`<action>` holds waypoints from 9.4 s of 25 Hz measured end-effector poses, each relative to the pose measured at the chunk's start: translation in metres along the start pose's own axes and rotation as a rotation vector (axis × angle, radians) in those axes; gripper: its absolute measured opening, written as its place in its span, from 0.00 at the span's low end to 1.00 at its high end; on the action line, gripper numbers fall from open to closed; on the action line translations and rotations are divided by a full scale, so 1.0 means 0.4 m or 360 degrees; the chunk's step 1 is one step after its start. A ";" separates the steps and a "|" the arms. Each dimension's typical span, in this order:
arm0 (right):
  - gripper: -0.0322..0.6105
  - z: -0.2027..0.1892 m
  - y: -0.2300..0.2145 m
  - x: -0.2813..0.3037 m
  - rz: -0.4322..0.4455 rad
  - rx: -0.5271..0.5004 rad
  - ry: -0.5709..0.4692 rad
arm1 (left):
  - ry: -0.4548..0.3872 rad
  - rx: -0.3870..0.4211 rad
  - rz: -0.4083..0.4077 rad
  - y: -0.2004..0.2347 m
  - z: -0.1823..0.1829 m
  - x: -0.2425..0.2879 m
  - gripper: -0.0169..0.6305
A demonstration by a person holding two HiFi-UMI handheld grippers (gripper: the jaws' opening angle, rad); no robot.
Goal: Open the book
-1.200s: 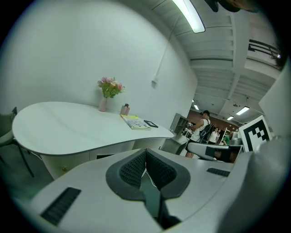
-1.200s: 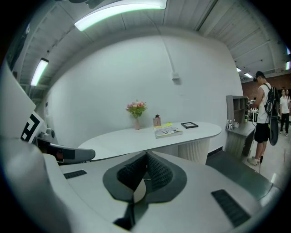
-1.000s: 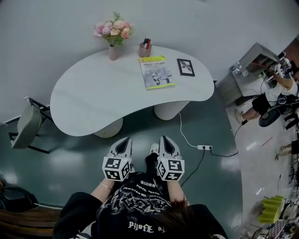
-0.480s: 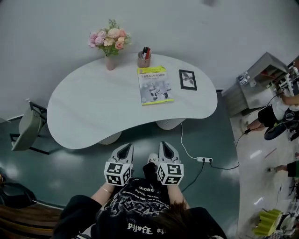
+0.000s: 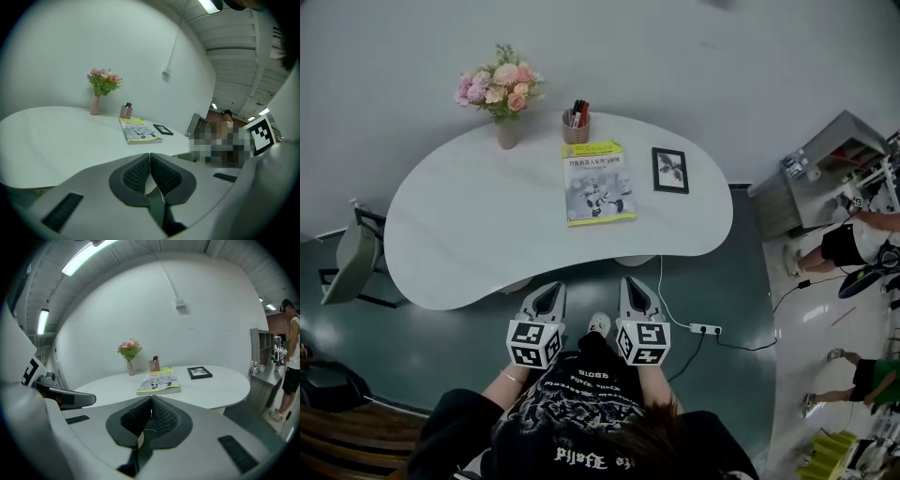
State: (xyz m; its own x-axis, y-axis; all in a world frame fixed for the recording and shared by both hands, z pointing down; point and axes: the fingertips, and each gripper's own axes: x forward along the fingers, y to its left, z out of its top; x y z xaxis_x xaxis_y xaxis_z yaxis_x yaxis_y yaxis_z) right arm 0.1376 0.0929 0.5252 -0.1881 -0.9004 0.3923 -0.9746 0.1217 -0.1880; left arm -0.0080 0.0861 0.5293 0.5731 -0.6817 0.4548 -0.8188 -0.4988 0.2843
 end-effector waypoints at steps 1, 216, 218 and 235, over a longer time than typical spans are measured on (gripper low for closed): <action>0.09 0.007 -0.013 0.005 0.0004 -0.0005 0.0000 | -0.0003 -0.0011 0.0012 -0.003 0.005 0.011 0.06; 0.10 0.191 0.378 0.576 0.1030 -0.0042 0.0767 | -0.0113 -0.0517 0.0821 0.513 0.170 0.131 0.06; 0.10 0.186 0.398 0.574 0.1052 -0.0058 0.0777 | -0.0122 -0.0529 0.0836 0.519 0.168 0.122 0.06; 0.10 0.152 0.499 0.596 0.1139 -0.0153 0.0848 | -0.0153 -0.0621 0.0929 0.596 0.145 0.068 0.06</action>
State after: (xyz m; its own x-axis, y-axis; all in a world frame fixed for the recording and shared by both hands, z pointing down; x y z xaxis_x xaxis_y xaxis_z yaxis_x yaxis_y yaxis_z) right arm -0.0942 -0.1229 0.5266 -0.7628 -0.2850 0.5805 -0.6037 0.6356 -0.4812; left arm -0.1856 -0.0823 0.5603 0.0226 -0.8325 0.5535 -0.9348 0.1786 0.3069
